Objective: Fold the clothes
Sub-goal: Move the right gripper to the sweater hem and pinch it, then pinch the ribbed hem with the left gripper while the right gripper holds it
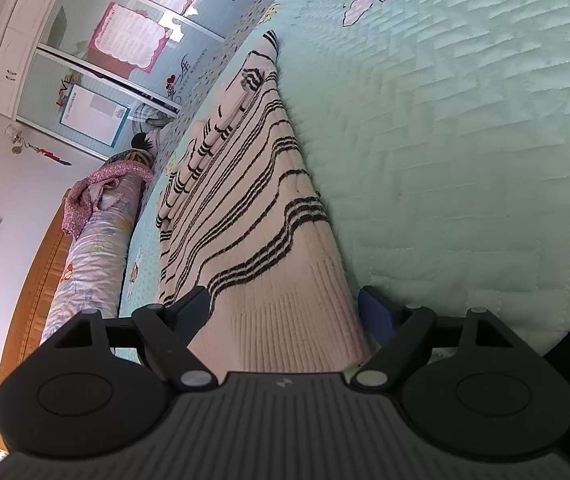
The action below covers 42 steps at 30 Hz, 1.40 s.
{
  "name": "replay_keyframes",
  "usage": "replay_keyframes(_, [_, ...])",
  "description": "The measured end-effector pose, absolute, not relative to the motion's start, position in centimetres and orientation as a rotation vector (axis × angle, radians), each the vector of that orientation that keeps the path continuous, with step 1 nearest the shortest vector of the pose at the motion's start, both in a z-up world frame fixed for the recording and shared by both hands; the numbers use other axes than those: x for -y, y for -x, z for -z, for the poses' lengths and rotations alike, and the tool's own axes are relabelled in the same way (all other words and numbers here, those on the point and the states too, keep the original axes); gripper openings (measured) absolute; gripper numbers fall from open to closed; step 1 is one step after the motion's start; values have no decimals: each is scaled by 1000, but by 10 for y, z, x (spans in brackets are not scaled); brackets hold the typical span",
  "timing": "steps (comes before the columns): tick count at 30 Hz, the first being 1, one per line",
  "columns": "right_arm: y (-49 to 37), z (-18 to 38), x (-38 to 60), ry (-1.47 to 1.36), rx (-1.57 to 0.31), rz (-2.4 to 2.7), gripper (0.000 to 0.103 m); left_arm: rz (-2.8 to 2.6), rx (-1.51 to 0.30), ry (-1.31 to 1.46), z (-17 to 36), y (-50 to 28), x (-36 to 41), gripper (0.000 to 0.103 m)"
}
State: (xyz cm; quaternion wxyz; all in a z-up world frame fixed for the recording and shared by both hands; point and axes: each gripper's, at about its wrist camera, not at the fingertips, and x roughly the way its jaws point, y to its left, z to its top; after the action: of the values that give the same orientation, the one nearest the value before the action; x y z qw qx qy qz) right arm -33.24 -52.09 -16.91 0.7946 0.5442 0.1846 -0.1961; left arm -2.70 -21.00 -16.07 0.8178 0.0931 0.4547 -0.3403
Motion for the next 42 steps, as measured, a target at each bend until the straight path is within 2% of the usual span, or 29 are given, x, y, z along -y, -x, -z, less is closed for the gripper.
replay_keyframes(9, [333,173,520,-1191,-403,379,81,741,-1077,89,163,1,189,74])
replay_keyframes(12, [333,175,520,-1199,-416,378,67,765,-1111,165,167,-8,185,74])
replay_keyframes(14, [332,178,520,-1217,-425,382,51,776,-1128,197,168,-12,185,74])
replay_keyframes(16, [332,182,520,-1233,-431,389,44,783,-1139,215,169,-13,185,74])
replay_keyframes(23, [340,190,525,-1322,-391,367,47,866,-1251,365,179,-15,186,72])
replay_keyframes(25, [340,190,524,-1324,-387,365,48,866,-1260,383,181,-16,187,68])
replay_keyframes(26, [340,190,523,-1324,-386,364,49,861,-1274,403,183,-17,186,58])
replay_keyframes(27, [340,190,523,-1324,-385,363,49,856,-1288,423,186,-19,185,37])
replay_keyframes(29, [340,190,523,-1322,-386,363,48,841,-1315,453,192,-20,183,11])
replay_keyframes(31, [338,188,522,-1307,-401,366,44,831,-1312,473,196,-19,179,12])
replay_keyframes(32, [337,188,521,-1303,-411,367,34,830,-1309,483,196,-17,177,11])
replay_keyframes(33, [335,189,521,-1301,-425,367,21,830,-1306,485,196,-17,177,11])
replay_keyframes(35, [331,190,519,-1289,-453,367,13,832,-1299,485,194,-16,176,10])
replay_keyframes(40, [334,182,518,-1260,-439,368,12,847,-1288,495,192,-19,174,10])
replay_keyframes(41, [337,181,520,-1266,-423,381,18,846,-1292,498,193,-21,173,10])
replay_keyframes(42, [341,179,522,-1272,-408,394,28,845,-1297,502,194,-22,172,10])
